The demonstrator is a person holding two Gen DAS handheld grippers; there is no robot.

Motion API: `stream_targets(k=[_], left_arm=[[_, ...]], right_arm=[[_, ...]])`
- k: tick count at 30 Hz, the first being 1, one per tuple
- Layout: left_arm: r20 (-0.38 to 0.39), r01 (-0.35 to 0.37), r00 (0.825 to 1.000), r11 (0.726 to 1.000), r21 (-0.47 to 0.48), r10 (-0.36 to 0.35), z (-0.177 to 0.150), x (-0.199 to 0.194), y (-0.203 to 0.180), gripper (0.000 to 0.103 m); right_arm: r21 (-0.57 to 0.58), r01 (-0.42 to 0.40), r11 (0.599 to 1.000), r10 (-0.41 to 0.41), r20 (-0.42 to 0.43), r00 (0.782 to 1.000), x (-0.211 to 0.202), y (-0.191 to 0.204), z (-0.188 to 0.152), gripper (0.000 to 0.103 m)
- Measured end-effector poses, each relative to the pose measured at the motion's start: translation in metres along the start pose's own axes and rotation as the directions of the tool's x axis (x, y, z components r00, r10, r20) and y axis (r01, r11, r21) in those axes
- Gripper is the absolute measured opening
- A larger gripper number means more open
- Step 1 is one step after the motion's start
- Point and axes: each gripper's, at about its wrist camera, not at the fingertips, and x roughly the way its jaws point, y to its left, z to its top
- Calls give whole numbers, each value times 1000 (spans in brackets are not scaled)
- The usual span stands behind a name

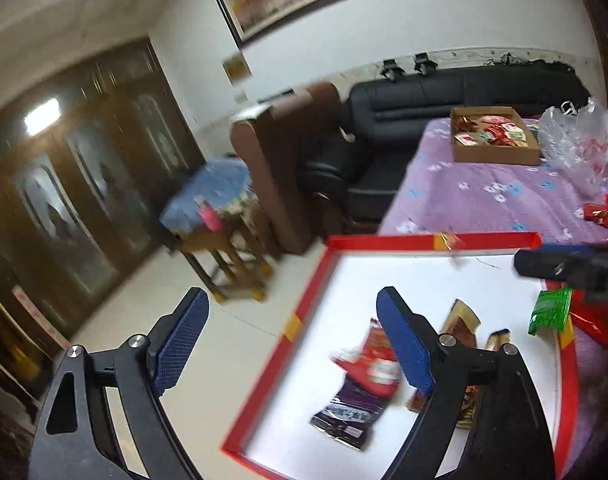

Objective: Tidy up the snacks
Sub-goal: 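Carry both packets over the tray and open both grippers, then grasp the pink Lotso bag with the right gripper while the left approaches a white packet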

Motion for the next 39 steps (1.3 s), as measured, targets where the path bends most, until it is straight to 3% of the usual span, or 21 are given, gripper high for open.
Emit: stream_targets(k=[7, 12, 15, 18, 20, 24, 27, 28, 31, 34, 39], left_arm=[[32, 40, 999, 998, 38, -41, 0, -24, -3, 87], [23, 87, 996, 995, 51, -88, 6, -29, -12, 87], [18, 137, 990, 989, 62, -138, 10, -33, -22, 87], [-3, 221, 975, 971, 88, -222, 15, -36, -40, 87], [-30, 282, 959, 954, 103, -281, 21, -38, -56, 87], [-96, 392, 919, 911, 127, -382, 35, -44, -96, 87], [-126, 449, 893, 881, 152, -433, 44, -50, -128, 87], [-131, 453, 891, 875, 172, -435, 46, -53, -141, 87], [-138, 468, 884, 857, 217, -447, 47, -60, -173, 87], [-175, 487, 873, 834, 262, -455, 47, -59, -198, 87], [-209, 526, 850, 772, 357, -483, 42, -57, -228, 87]], right_arm=[[73, 10, 997, -17, 98, 995, -29, -15, 10, 62], [117, 46, 992, -66, 172, 983, -78, -36, 13, 62], [151, 124, 981, -158, 243, 957, -129, -63, 10, 68], [206, 238, 949, -291, 290, 912, -187, -102, 3, 73], [273, 309, 911, -384, 292, 876, -226, -134, -4, 74], [375, 369, 850, -482, 271, 833, -272, -189, -24, 74], [452, 289, 844, -439, 271, 857, -281, -222, -43, 74], [485, 314, 816, -450, 194, 872, -279, -232, -44, 74], [466, 394, 792, -481, 78, 873, -275, -238, -42, 74], [428, 405, 808, -447, 0, 894, -272, -239, -51, 74], [346, 440, 829, -447, -63, 892, -254, -228, -55, 74]])
